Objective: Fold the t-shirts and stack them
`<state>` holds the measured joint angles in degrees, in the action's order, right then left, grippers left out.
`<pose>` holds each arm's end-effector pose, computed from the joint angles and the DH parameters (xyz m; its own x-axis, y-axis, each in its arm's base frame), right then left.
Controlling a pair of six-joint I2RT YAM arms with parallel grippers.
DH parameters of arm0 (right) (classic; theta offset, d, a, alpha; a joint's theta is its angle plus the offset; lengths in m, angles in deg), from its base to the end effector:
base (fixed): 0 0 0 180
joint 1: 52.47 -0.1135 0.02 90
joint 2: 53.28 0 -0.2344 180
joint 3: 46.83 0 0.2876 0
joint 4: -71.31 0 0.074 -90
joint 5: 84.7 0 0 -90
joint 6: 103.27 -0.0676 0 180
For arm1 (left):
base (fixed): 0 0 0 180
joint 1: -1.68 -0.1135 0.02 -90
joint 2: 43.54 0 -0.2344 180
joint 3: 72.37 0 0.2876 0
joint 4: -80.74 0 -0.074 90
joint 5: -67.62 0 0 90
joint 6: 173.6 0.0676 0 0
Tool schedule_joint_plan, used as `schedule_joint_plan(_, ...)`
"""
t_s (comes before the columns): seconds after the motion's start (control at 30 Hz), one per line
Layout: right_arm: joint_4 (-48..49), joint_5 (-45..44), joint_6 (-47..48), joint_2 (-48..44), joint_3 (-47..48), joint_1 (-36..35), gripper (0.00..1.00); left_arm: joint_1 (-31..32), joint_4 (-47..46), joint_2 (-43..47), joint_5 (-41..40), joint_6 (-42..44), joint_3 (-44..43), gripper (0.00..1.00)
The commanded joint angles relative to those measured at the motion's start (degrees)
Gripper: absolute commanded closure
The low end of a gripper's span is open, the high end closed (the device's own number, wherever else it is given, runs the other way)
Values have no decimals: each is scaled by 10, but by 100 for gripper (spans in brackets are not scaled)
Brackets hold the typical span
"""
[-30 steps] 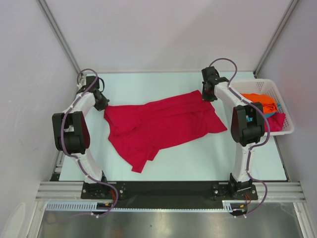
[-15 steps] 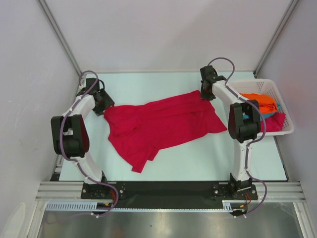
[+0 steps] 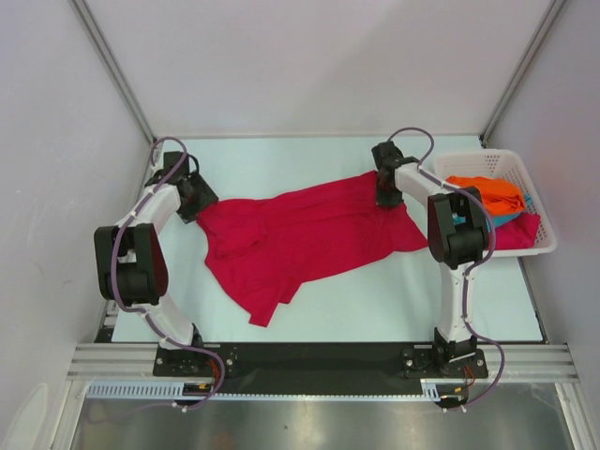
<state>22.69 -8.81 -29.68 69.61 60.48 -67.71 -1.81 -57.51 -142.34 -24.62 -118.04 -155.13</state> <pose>0.4723 0.1116 0.1074 -0.8764 0.0452 -0.4795 0.0991 0.9912 -0.0876 0.4068 0.0275 0.1459 -0.6503 -0.6058 -0.4583 -0.5449 0.7924 -0.2742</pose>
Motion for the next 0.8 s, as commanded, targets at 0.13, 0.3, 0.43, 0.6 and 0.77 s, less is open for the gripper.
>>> schedule_joint_plan(0.13, 19, 1, -7, -80, -87, 3, 75, 4, -17, 24, 17, 11, 8, 31)
schedule_joint_plan(0.3, 21, 1, -10, -90, -101, -2, 91, 3, -21, 22, 17, 11, 9, 31)
schedule_joint_plan(0.43, 13, -1, -8, -82, -76, -4, 94, 4, -23, 22, 32, 11, 12, 32)
schedule_joint_plan(0.6, -2, -7, -7, -68, -29, -10, 91, 9, -23, 39, 32, 10, 29, 32)
schedule_joint_plan(0.77, -10, -8, -6, -52, 23, -21, 82, 30, -27, 58, 30, -3, 58, 32)
